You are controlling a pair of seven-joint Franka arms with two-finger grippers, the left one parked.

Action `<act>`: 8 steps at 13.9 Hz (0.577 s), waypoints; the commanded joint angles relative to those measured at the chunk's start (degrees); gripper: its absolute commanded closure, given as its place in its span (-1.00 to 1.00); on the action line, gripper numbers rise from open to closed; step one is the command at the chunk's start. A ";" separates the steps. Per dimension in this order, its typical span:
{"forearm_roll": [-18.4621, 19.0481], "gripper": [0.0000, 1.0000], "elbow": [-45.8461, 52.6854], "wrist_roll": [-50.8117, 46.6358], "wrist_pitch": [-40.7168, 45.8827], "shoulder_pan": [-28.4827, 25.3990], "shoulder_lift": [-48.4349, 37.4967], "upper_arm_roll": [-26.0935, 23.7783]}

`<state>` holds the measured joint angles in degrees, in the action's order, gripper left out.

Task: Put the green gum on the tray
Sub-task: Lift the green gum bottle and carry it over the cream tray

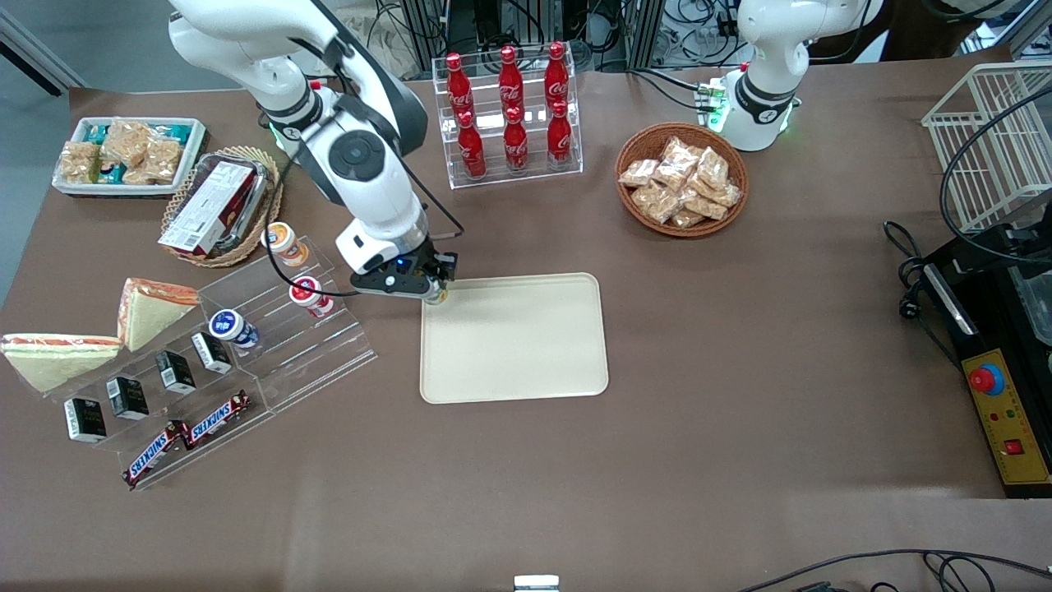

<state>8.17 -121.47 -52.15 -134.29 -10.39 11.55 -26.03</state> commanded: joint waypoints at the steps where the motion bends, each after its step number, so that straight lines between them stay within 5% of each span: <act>1: 5.52 0.28 0.01 -6.72 -4.74 -1.21 5.04 -0.07; 4: 9.57 0.28 -0.52 -10.94 -9.93 -1.30 9.44 0.10; 7: 17.46 0.27 -0.43 -16.04 -12.14 -1.12 12.17 0.19; 8: 19.49 0.06 -0.26 -17.36 -12.14 -1.12 12.87 0.28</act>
<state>23.09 -122.51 -65.94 -145.18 -11.59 22.71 -25.80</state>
